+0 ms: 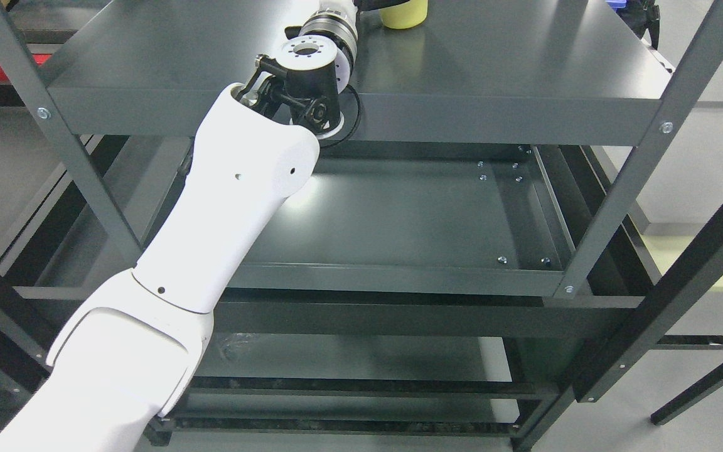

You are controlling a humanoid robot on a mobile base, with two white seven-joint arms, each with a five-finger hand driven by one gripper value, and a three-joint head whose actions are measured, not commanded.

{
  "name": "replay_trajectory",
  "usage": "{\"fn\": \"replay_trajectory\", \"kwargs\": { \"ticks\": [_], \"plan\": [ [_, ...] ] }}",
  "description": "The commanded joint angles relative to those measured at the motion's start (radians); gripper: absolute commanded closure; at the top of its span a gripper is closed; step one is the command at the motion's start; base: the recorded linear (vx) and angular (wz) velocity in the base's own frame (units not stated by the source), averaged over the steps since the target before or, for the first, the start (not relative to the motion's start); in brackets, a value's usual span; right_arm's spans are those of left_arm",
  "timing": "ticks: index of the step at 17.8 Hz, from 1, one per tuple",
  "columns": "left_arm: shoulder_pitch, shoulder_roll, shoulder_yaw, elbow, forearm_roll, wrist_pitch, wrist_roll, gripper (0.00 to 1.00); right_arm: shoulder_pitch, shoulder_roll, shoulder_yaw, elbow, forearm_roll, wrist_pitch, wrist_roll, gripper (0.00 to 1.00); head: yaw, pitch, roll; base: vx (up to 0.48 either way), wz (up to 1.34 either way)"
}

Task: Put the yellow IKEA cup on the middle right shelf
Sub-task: 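Lower the cup onto the shelf and open the left hand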

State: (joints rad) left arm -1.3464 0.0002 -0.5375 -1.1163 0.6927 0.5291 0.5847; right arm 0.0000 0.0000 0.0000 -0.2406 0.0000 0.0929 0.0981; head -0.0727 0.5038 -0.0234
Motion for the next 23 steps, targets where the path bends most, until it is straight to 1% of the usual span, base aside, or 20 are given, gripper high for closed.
{"fn": "replay_trajectory", "kwargs": {
  "ticks": [1,6,12,23],
  "plan": [
    [-0.002,0.017,-0.039,-0.034,-0.045,0.008,0.003,0.06,0.011,-0.017,0.017,0.000,-0.025,-0.001,-0.215,0.01,0.0000,0.000,0.000,0.000,0.00],
    [-0.002,0.017,-0.021,-0.086,-0.120,0.011,0.012,0.04,0.011,-0.017,0.017,0.000,-0.025,-0.001,-0.215,0.01,0.0000,0.000,0.000,0.000,0.00],
    [0.003,0.017,0.065,-0.154,-0.124,0.074,0.017,0.05,0.011,-0.017,0.017,0.000,-0.025,-0.001,-0.215,0.01,0.0000,0.000,0.000,0.000,0.00],
    [0.006,0.017,0.132,-0.174,-0.121,0.068,0.014,0.06,0.011,-0.017,0.017,0.000,-0.025,-0.001,-0.215,0.01,0.0000,0.000,0.000,-0.006,0.00]
  ]
}}
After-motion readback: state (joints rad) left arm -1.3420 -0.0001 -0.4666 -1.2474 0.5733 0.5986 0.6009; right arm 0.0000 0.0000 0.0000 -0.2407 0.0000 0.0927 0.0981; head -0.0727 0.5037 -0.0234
